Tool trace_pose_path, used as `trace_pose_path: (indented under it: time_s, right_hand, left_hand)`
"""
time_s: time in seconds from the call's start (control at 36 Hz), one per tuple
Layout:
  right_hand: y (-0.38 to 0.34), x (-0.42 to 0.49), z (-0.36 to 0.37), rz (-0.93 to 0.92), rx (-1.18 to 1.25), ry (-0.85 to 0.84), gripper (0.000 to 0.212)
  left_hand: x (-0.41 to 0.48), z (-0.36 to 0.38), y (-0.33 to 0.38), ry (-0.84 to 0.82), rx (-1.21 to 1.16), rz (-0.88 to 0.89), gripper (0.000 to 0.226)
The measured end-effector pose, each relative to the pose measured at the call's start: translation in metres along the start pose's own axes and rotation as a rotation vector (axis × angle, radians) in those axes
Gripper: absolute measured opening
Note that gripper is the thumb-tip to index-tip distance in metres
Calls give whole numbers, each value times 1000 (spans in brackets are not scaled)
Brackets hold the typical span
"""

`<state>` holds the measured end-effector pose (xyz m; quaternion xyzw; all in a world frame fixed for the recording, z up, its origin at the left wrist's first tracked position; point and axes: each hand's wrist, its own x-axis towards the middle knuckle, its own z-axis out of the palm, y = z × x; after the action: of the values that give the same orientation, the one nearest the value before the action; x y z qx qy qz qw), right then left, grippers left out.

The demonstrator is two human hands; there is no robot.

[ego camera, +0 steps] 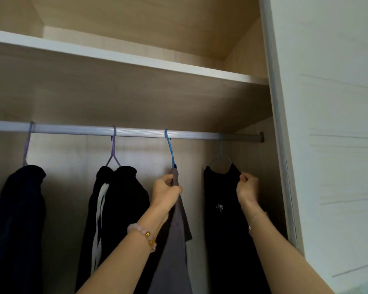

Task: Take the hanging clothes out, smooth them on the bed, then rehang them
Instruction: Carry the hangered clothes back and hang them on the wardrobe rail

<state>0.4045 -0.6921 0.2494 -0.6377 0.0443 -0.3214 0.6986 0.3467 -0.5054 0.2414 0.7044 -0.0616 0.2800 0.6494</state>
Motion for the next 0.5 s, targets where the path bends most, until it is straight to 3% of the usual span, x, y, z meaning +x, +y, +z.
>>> trace_pose_path:
  time_s: [0.11, 0.22, 0.31, 0.42, 0.5]
  right_hand:
    - [4, 5, 1, 0, 18, 13, 38]
    - [9, 10, 2, -27, -15, 61, 37]
    - [11, 12, 1, -44, -60, 86, 36]
    - [11, 17, 0, -47, -71, 124, 36]
    - [11, 19, 0, -39, -75, 152, 35]
  left_hand:
    - [3, 2, -4, -6, -9, -26, 53]
    - [6, 2, -3, 18, -70, -62, 22]
    - [5, 0, -1, 37, -106, -66, 35]
    - [5, -3, -4, 19, -105, -53, 29]
    - [8, -6, -4, 23, -70, -45, 41]
